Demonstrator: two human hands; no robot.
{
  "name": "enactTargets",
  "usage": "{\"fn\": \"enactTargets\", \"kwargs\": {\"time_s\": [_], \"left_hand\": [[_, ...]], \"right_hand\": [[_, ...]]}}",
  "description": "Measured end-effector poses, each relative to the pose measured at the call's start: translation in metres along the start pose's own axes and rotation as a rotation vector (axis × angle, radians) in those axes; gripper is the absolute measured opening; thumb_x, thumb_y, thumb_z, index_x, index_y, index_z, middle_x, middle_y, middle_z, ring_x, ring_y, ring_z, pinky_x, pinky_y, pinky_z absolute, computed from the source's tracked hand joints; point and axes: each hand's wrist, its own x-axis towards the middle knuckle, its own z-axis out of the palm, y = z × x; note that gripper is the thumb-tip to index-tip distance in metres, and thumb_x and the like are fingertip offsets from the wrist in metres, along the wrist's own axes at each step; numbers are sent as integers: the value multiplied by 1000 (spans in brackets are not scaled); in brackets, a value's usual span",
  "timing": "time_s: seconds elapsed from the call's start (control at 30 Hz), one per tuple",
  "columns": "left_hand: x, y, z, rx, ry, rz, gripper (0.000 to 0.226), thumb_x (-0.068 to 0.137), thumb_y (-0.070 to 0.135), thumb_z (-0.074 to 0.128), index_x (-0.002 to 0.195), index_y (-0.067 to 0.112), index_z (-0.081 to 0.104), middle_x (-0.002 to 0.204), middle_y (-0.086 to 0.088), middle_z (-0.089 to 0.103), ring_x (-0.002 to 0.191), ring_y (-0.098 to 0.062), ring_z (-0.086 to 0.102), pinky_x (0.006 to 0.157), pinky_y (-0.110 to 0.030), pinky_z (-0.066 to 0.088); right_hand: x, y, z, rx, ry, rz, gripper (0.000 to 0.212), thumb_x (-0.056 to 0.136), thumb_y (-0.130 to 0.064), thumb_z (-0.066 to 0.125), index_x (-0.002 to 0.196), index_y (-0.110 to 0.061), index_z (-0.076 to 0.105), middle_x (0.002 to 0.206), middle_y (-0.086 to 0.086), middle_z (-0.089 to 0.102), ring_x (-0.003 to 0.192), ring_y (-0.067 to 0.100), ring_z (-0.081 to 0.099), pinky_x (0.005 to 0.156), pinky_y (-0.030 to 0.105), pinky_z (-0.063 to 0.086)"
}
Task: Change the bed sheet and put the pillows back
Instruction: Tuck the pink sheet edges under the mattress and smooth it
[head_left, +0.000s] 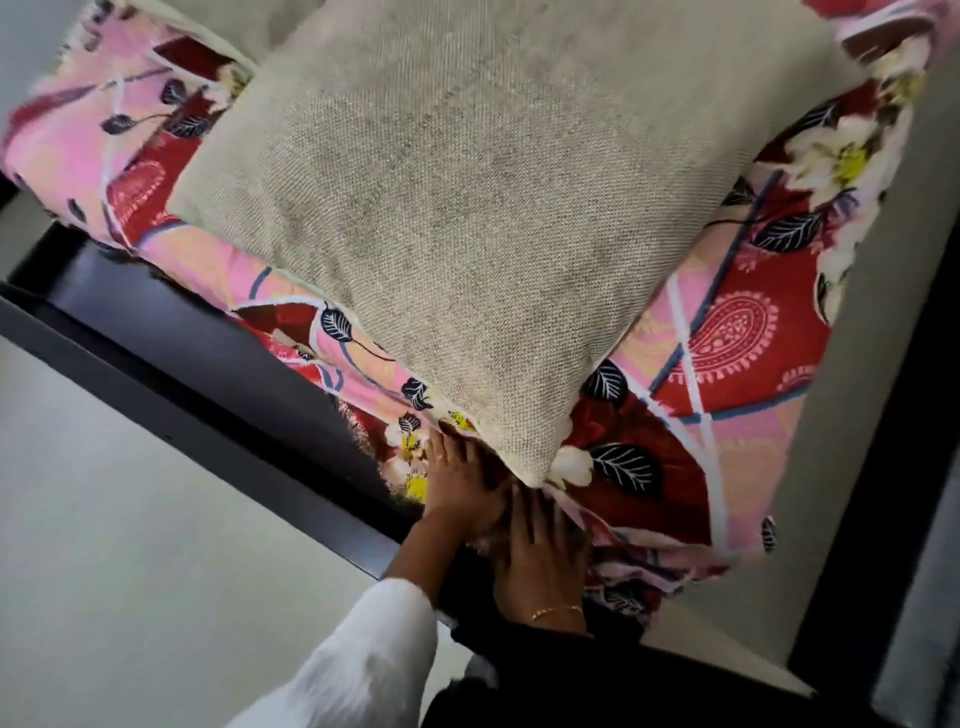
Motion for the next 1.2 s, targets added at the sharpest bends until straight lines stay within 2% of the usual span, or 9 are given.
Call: {"fn": "enactTargets", "kwargs": {"time_s": [0.2,0.33,0.5,0.63,0.7,0.87,0.97,1.07,1.2], "left_hand": [[-34,-33,-51,69,386,211,52,71,45,37,91,13,73,99,-13,69,91,-35,64,85,-42,46],[-25,-80,-44,277,112,119,46,84,40,56,127,25,57,136,-9,46,125,-32,45,101,-46,36],[-13,-68,-34,462,-122,274,87,69,69,4,149,33,2,158,1,-7,145,-26,-7,115,-45,-4],[-8,-49,-22,558,-40,228,98,68,78,1,150,25,2,158,-7,2,145,-23,-1,115,-49,-5],[-14,-40,-24,567,-4,198,79,86,68,25,149,23,10,157,-8,9,145,-24,6,116,-47,4],[-45,-12,-17,356,226,497,38,84,26,39,107,14,67,105,-10,67,90,-31,67,69,-39,55],[-34,-12,-6,342,51,752,51,82,32,31,113,16,67,126,-8,61,115,-28,59,89,-44,51],[-15,-3,-7,474,-98,660,82,79,54,-3,149,15,17,157,-6,13,145,-20,12,117,-38,6],[16,20,-1,298,83,612,92,78,70,1,139,15,43,145,-8,41,138,-25,32,116,-40,19]], "right_hand": [[-2,57,2,-162,114,63,49,77,-35,39,120,-28,62,118,-4,65,92,26,61,70,46,49],[0,33,-5,-84,143,155,47,64,-25,57,111,-23,67,109,1,68,90,28,63,74,46,47],[-5,13,8,135,209,-57,53,79,-37,31,111,-17,68,131,10,57,106,30,63,78,45,53],[0,16,13,197,64,-29,96,63,-58,-10,137,-29,43,157,-11,9,145,18,4,115,42,14],[-1,20,9,121,12,10,79,78,-60,-5,141,-33,35,157,-13,-4,145,21,-7,115,48,4],[-16,27,10,112,-56,184,46,98,-49,18,143,-42,23,157,-12,-4,144,20,-9,114,53,0],[-15,30,16,90,-28,212,74,79,-61,-5,147,-37,13,157,-12,-4,144,22,-9,113,52,-7],[6,43,6,97,103,220,62,93,-54,10,147,-26,21,155,-2,18,142,26,12,114,47,4],[51,70,-2,240,139,207,53,98,-46,27,146,-24,27,155,3,20,142,25,18,116,40,11]]}}
